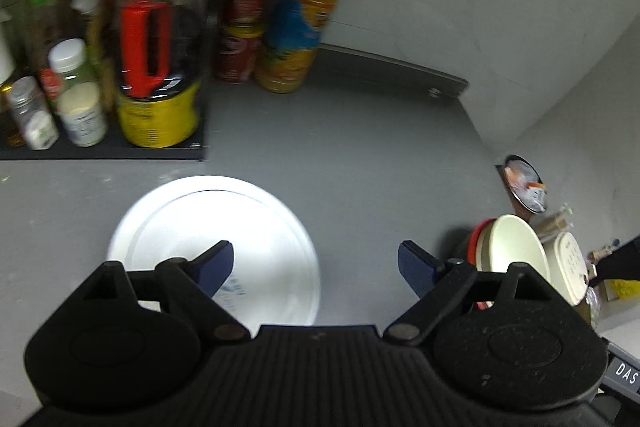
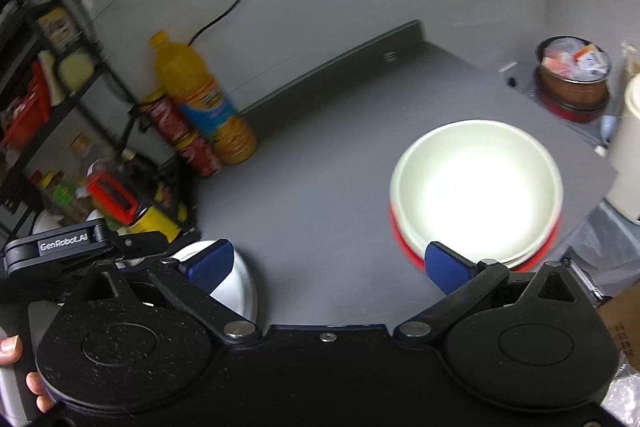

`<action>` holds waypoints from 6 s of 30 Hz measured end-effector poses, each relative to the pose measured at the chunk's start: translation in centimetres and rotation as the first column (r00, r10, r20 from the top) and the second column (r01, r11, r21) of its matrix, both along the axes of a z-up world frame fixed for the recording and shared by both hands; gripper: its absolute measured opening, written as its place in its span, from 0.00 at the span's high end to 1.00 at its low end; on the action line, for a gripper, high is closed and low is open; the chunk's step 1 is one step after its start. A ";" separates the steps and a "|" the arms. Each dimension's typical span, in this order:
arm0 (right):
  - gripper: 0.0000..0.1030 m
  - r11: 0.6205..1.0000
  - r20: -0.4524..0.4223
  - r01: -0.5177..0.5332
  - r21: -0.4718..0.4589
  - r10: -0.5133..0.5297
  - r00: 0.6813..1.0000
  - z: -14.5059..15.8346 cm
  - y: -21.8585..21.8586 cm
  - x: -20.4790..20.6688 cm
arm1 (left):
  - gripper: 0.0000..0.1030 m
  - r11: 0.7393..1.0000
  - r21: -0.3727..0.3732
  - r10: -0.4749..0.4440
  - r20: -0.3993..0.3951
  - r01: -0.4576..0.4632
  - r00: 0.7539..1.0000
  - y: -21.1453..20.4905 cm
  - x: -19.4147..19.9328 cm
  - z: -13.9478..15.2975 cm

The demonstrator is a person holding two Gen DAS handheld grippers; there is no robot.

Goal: Organize plates and bowls
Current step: 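Move both grippers toward the red bowl holding the cream bowls, then close both grippers on the rim of the red bowl stack, then carry the red bowl stack with both grippers over the white plate stack, then lower the bowl stack onto the plates and open both grippers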

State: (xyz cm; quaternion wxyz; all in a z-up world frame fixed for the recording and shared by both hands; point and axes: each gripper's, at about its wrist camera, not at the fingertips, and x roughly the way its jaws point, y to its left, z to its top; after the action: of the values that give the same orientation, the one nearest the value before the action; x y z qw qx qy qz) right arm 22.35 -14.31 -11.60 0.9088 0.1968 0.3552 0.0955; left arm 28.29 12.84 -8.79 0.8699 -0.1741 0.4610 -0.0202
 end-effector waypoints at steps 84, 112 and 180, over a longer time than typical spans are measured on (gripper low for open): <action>0.64 0.935 -0.309 -0.318 0.160 0.353 0.883 -12.5 -12.4 17.5 | 0.64 0.937 -0.225 0.181 -0.339 -0.266 0.923 -18.5 9.3 -13.5; 0.64 0.888 -0.201 -0.436 0.144 0.458 0.866 -5.2 3.3 15.8 | 0.66 0.905 -0.284 0.261 -0.218 -0.317 0.940 -2.6 5.1 -7.5; 0.10 0.977 -0.112 -0.207 -0.050 0.201 0.973 -2.7 12.7 5.5 | 0.21 0.991 0.004 0.131 -0.110 -0.131 0.985 13.4 0.1 -6.8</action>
State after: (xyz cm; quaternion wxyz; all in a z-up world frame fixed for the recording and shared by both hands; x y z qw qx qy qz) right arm 27.83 -1.65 -14.29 0.8797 0.1362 0.4239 0.1667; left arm 28.34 26.21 -15.56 0.8425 -0.2061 0.4956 0.0458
